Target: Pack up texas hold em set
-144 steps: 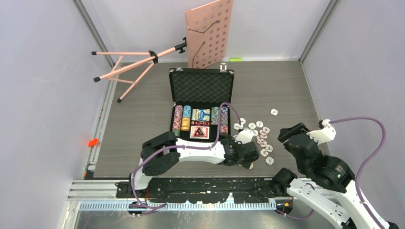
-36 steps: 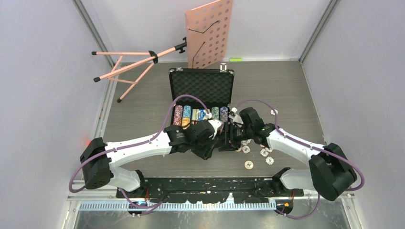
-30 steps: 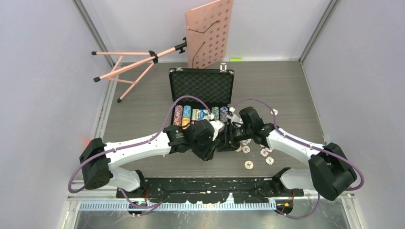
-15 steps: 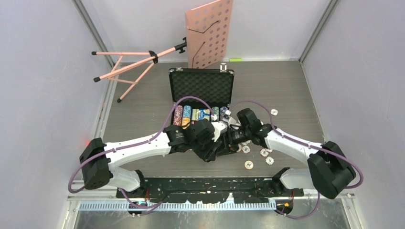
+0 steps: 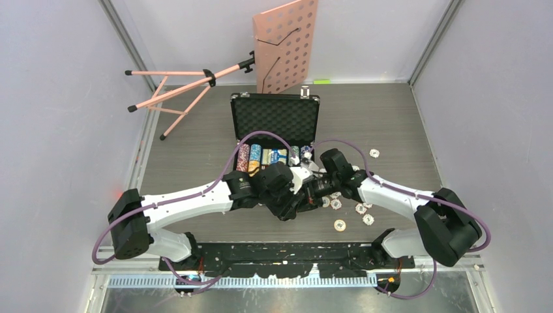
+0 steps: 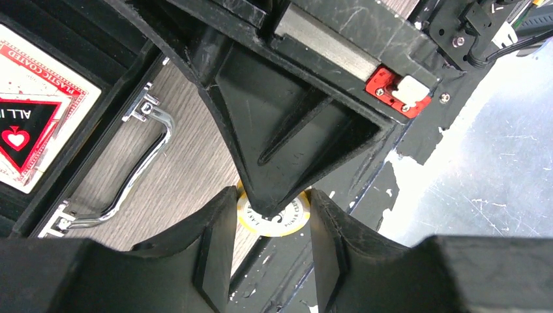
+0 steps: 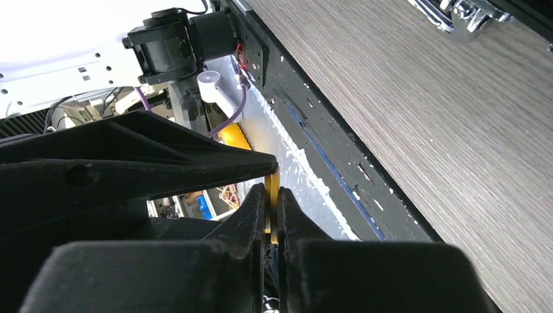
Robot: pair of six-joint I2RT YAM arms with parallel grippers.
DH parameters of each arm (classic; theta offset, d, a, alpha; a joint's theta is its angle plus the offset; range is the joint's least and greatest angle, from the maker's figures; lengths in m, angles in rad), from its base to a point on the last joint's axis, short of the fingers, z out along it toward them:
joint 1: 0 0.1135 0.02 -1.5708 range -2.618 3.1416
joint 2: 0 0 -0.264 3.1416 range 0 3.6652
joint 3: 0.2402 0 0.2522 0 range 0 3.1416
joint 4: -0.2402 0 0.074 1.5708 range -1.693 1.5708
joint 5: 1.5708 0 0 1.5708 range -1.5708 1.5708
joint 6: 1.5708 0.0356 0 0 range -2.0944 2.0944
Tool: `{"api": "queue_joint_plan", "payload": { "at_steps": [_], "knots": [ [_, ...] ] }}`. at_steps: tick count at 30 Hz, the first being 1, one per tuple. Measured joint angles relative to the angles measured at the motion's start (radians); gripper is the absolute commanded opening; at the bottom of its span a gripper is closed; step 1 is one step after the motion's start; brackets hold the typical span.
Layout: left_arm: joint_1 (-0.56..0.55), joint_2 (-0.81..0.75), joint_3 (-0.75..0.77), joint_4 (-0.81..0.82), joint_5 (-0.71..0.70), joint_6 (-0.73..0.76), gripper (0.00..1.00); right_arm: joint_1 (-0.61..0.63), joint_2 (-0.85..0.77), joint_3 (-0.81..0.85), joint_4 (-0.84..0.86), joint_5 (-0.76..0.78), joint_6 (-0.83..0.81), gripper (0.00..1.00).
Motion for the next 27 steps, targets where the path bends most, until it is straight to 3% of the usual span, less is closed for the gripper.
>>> {"api": "queue_joint_plan", "payload": {
  "at_steps": [3, 6, 9, 19, 27],
  "knots": [
    [0.0, -0.005, 0.0, -0.003, -0.004, -0.003, 0.5, 0.0, 0.0, 0.005, -0.018, 0.005, -0.01, 0.01],
    [0.0, -0.029, -0.019, 0.017, -0.031, -0.012, 0.8, 0.001, 0.0, 0.033, -0.061, 0.023, -0.037, 0.01],
    [0.007, -0.098, -0.07, 0.037, -0.058, -0.036, 0.99, 0.004, 0.005, 0.081, -0.122, 0.079, -0.076, 0.01],
    [0.164, -0.404, -0.205, 0.037, -0.182, -0.18, 0.98, 0.048, 0.153, 0.335, -0.325, 0.507, -0.232, 0.01],
    [0.428, -0.571, -0.298, -0.082, -0.311, -0.314, 0.81, 0.209, 0.23, 0.495, -0.293, 0.674, -0.481, 0.01]
  ]
}}
